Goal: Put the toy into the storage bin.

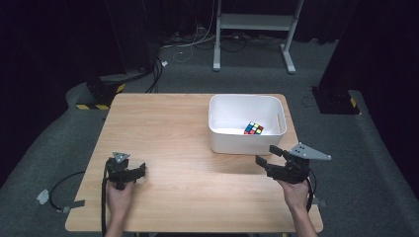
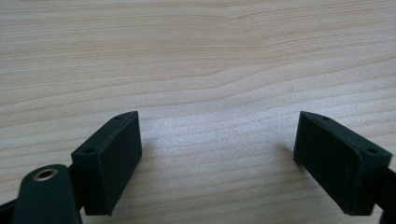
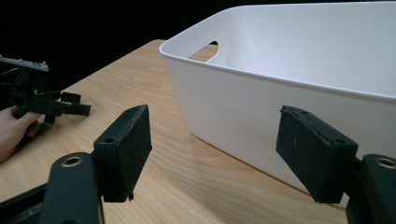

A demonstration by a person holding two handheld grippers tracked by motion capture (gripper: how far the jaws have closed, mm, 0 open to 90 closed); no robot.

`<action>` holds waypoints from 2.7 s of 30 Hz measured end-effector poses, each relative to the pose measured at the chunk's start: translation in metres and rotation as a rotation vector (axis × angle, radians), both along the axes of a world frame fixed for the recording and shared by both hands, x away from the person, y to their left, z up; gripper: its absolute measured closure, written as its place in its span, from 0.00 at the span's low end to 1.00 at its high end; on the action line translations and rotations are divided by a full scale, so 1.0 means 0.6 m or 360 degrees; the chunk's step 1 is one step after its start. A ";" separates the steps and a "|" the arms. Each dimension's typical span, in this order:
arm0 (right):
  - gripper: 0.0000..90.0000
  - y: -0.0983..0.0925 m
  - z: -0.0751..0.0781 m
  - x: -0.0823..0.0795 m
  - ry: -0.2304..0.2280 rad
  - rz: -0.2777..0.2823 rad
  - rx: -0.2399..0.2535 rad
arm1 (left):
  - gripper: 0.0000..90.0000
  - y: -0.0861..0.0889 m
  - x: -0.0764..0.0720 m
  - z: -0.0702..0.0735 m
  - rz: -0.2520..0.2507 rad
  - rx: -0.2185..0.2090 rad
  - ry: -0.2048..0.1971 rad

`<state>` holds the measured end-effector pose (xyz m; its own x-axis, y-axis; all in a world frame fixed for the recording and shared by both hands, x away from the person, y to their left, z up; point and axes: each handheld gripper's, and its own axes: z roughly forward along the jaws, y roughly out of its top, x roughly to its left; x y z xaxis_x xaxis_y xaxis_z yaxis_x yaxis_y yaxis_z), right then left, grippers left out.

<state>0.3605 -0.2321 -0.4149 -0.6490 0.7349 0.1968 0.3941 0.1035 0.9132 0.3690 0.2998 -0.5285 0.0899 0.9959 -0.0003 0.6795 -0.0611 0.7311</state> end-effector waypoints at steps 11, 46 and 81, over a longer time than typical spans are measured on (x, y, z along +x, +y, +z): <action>0.30 -0.005 -0.022 -0.004 0.0028 -0.0043 -0.0034 | 0.17 0.000 0.000 0.000 -0.0001 -0.0001 0.0001; 0.30 -0.016 -0.072 0.001 0.0126 -0.0155 -0.0098 | 0.17 0.000 0.000 0.000 -0.0001 0.0000 0.0000; 0.30 -0.016 -0.119 0.040 0.0240 -0.0266 -0.0208 | 0.17 0.000 0.000 0.000 0.0001 0.0000 0.0001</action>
<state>0.3843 -0.2417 -0.4866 -0.4869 0.8551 0.1782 0.5464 0.1389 0.8259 0.3688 0.2995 -0.5285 0.0892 0.9960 -0.0001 0.6798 -0.0608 0.7309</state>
